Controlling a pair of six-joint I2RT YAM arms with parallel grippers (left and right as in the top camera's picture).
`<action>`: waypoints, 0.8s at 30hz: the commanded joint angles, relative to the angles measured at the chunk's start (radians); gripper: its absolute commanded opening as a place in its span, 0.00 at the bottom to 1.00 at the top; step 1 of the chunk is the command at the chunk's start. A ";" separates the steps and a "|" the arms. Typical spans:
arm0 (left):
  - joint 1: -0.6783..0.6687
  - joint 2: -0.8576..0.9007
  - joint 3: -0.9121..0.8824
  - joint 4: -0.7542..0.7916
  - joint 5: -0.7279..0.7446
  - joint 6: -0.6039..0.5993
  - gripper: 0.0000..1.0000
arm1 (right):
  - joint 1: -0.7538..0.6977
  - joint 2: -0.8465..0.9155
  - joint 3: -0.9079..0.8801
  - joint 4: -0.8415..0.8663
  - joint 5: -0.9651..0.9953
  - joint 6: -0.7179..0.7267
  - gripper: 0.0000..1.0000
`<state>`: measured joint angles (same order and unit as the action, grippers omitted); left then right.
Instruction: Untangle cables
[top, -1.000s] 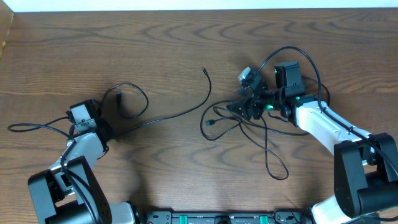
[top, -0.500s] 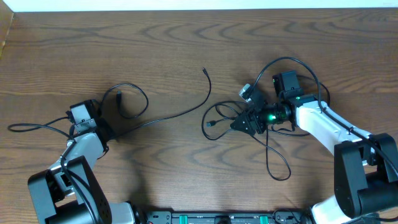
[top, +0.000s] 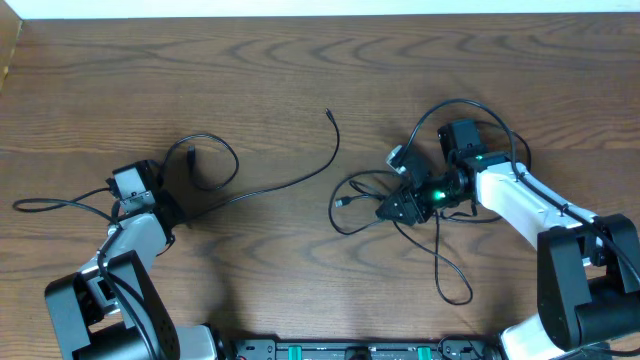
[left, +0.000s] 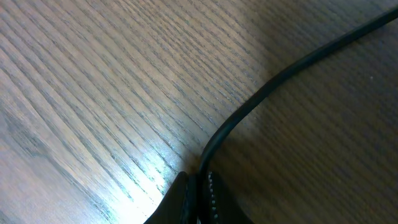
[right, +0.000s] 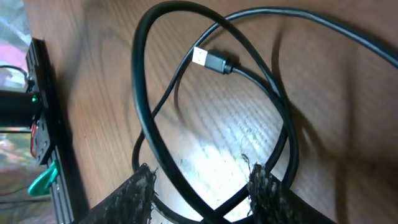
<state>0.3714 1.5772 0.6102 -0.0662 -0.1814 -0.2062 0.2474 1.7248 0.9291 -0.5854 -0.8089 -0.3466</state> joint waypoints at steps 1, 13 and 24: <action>-0.008 0.070 -0.064 -0.040 0.148 -0.002 0.08 | 0.003 -0.019 0.004 -0.023 0.000 0.002 0.49; -0.008 0.070 -0.064 -0.037 0.149 -0.002 0.08 | 0.003 -0.019 0.004 -0.075 0.222 0.155 0.48; -0.008 0.070 -0.064 -0.037 0.149 -0.002 0.08 | 0.004 -0.019 0.004 -0.133 0.335 0.253 0.38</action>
<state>0.3714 1.5772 0.6102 -0.0650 -0.1814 -0.2062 0.2474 1.7248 0.9291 -0.7094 -0.5041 -0.1253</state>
